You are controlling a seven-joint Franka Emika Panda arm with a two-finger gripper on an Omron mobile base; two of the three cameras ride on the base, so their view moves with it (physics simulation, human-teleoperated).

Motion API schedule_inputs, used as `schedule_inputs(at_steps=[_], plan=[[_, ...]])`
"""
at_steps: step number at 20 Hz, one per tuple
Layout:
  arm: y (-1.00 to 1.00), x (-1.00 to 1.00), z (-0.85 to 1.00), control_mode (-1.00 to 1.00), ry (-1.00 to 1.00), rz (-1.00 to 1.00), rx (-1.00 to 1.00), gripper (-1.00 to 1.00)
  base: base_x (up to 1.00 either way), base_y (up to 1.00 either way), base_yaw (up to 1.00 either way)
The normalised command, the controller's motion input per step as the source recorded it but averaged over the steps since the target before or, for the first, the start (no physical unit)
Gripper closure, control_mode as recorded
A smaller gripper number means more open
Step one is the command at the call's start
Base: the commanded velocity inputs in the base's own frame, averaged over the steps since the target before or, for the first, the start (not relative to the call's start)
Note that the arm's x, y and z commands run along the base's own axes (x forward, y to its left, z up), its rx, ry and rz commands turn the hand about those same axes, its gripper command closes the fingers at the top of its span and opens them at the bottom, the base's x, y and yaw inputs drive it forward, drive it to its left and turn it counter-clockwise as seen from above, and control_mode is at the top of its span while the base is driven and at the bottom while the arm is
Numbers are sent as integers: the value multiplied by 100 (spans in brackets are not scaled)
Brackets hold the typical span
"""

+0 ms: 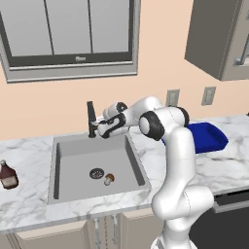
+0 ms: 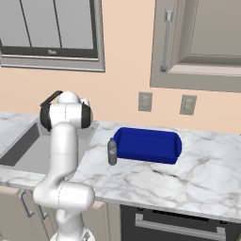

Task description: Pick up all produce items and place them in the sink. Turn on the sink faucet to wash them. Then turn the sink off and put them in the tray.

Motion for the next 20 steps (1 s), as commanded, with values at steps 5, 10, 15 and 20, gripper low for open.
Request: schedule_inputs(at_steps=[5,10,15,20], plan=[[0,0,-11,-100,0,0,0,100,0,0,0],[0,0,-18,-100,0,0,0,100,0,0,0],[0,0,-20,-100,0,0,0,100,0,0,0],[0,0,-21,-100,0,0,0,100,0,0,0]])
